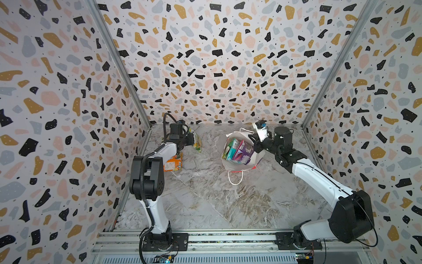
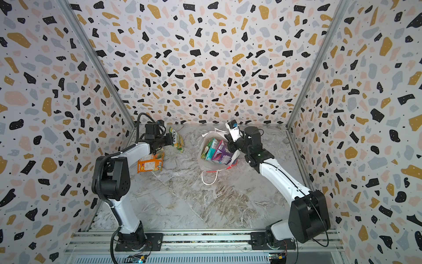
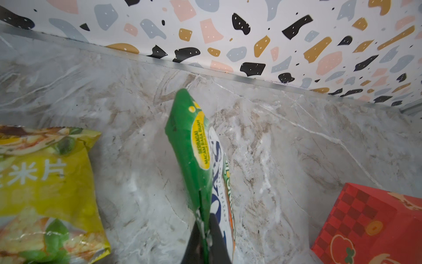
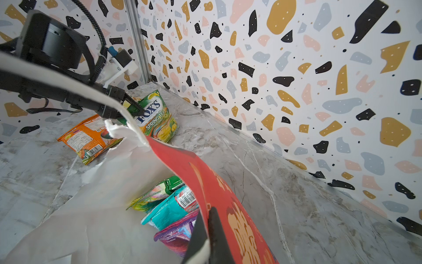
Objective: Take the snacks out of the paper bag
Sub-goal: Place the snack at the top-left of the table.
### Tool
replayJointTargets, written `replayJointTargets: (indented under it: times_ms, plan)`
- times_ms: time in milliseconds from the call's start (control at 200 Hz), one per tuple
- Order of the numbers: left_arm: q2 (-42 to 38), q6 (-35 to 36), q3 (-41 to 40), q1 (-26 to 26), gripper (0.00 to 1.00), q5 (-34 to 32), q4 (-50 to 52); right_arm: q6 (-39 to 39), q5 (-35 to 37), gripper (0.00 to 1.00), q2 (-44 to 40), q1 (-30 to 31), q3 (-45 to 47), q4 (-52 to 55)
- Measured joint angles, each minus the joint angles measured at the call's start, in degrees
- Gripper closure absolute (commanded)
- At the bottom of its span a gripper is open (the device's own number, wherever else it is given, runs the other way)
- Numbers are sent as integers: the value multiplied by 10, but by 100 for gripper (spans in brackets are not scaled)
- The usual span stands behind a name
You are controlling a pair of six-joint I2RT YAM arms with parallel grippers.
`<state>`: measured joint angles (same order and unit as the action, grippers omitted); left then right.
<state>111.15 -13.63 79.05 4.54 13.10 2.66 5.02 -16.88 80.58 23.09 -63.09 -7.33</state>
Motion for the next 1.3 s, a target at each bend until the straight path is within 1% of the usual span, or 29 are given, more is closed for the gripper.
replayJointTargets:
  times_ms: [100,235,420,631,776,1036,1156,1211,1296]
  plan:
    - [33,37,51,0,100,-8,48,0,0,100,0,0,0,0]
    - [71,87,104,-1,94,-33,107,0,0,100,0,0,0,0]
    - [105,163,156,-3,94,-65,177,0,0,100,0,0,0,0]
    - [117,231,169,-3,96,-87,217,0,0,100,1,0,0,0]
    - [126,262,179,-3,95,-95,234,0,0,100,2,0,0,0]
    - [158,311,223,-3,94,-121,261,0,0,100,2,0,0,0]
    - [173,327,249,-3,91,-135,280,0,-1,100,2,0,0,-1]
    - [178,331,260,-3,84,-142,286,0,-1,100,2,0,0,0]
    - [179,336,263,-3,77,-159,290,2,-1,100,2,0,0,0]
